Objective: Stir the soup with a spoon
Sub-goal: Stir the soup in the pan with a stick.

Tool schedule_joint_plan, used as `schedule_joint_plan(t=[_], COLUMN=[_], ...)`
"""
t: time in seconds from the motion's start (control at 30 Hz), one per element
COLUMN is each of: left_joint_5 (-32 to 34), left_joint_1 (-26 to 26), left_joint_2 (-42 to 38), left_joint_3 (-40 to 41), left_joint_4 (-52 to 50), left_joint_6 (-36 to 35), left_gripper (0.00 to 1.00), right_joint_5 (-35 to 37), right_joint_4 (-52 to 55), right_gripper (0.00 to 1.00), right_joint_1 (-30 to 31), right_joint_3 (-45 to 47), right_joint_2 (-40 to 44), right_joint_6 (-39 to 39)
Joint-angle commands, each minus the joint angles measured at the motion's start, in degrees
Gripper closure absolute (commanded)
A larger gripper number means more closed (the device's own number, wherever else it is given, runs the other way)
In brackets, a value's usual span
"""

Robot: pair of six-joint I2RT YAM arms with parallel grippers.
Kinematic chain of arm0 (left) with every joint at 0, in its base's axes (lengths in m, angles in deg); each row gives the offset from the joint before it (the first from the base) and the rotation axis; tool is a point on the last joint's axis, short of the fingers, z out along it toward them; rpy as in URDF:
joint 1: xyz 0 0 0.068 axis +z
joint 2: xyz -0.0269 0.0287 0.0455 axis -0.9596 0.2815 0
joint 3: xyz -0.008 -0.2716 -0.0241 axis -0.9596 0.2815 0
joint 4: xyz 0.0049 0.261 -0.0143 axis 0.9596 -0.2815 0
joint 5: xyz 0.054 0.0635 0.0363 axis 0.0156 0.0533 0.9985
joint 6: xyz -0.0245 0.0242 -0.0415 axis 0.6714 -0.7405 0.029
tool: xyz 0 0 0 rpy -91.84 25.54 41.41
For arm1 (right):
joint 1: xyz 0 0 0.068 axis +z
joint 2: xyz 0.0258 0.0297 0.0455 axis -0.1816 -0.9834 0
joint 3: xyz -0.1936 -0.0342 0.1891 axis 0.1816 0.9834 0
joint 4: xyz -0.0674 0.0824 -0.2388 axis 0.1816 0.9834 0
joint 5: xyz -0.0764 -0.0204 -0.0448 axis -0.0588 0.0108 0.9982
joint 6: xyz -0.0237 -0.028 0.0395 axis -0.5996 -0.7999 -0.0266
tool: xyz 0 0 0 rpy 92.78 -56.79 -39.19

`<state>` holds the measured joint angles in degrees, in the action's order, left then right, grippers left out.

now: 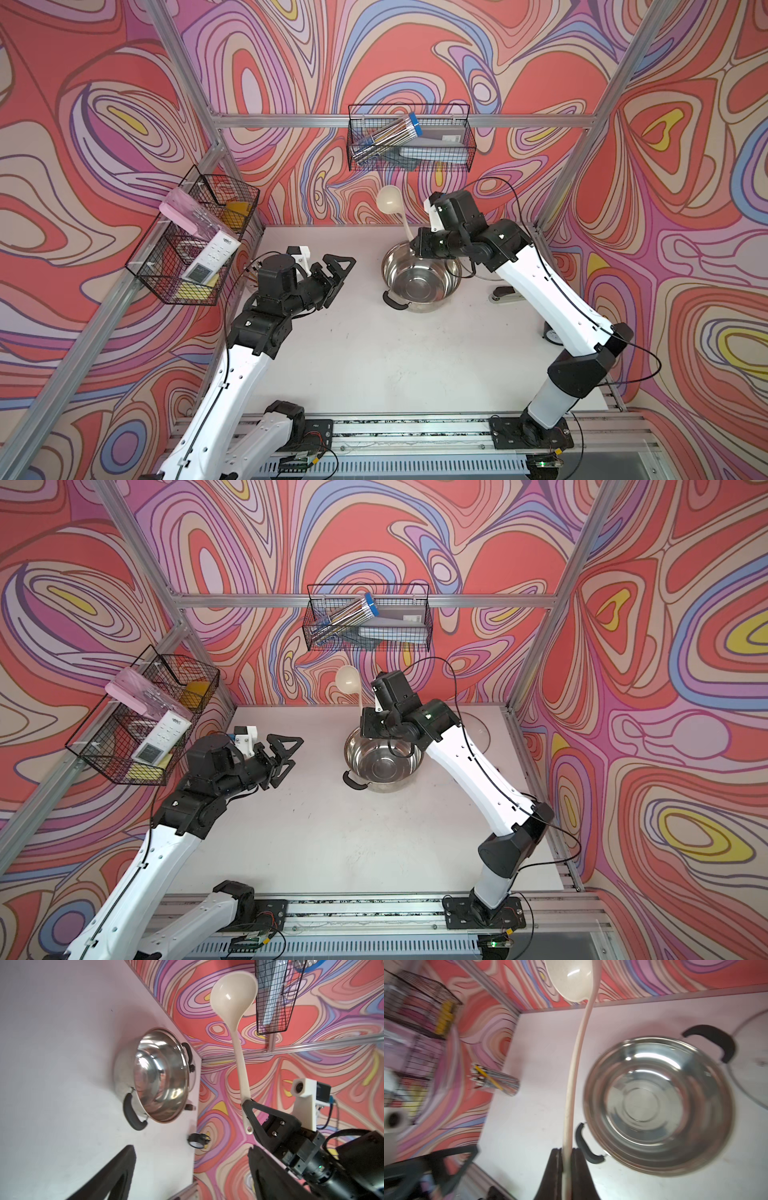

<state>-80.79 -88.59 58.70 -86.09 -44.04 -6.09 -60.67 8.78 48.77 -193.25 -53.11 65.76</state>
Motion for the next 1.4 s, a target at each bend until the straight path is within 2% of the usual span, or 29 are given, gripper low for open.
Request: schedule_joint_plan(t=[0.0,0.17,0.47,0.67,0.87,1.1,1.37], left_joint_5=[14.49,30.02,37.59,38.02,39.85,40.34,39.95], left_joint_1=[-4.70,-15.67,-24.16,-24.86,-24.87,-24.87,-24.81], left_joint_2=[1.68,6.53,10.27,8.00,4.36,2.81,3.60], left_joint_3=[-7.80,-15.36,-19.13,-18.63,-15.77,-13.37,-12.04], left_joint_4=[-22.71,-28.96,-27.01,-26.20,-26.24,-25.93,-23.28], left_joint_6=[-19.39,-27.35,-29.86,-30.68,-29.49,-27.93,-27.53], left_gripper=[0.07,0.04,0.02,0.01,0.01,0.01,0.01], right_joint_5=[13.09,16.27,17.80,19.22,14.42,8.87,5.90], right_joint_4=[14.71,19.31,17.00,15.88,15.21,13.98,13.51], right_gripper=[1.00,1.00,1.00,1.00,1.00,1.00,1.00], right_joint_1=[0.02,0.01,0.02,0.02,0.17,1.65,4.22], right_joint_3=[1.15,5.79,6.83,2.58,-1.12,2.04,7.49], right_joint_2=[-0.74,-1.07,-8.21,-14.61,-17.36,-14.26,-8.53], right_joint_6=[-6.47,-8.28,-10.21,-12.27,-13.17,-12.91,-11.21])
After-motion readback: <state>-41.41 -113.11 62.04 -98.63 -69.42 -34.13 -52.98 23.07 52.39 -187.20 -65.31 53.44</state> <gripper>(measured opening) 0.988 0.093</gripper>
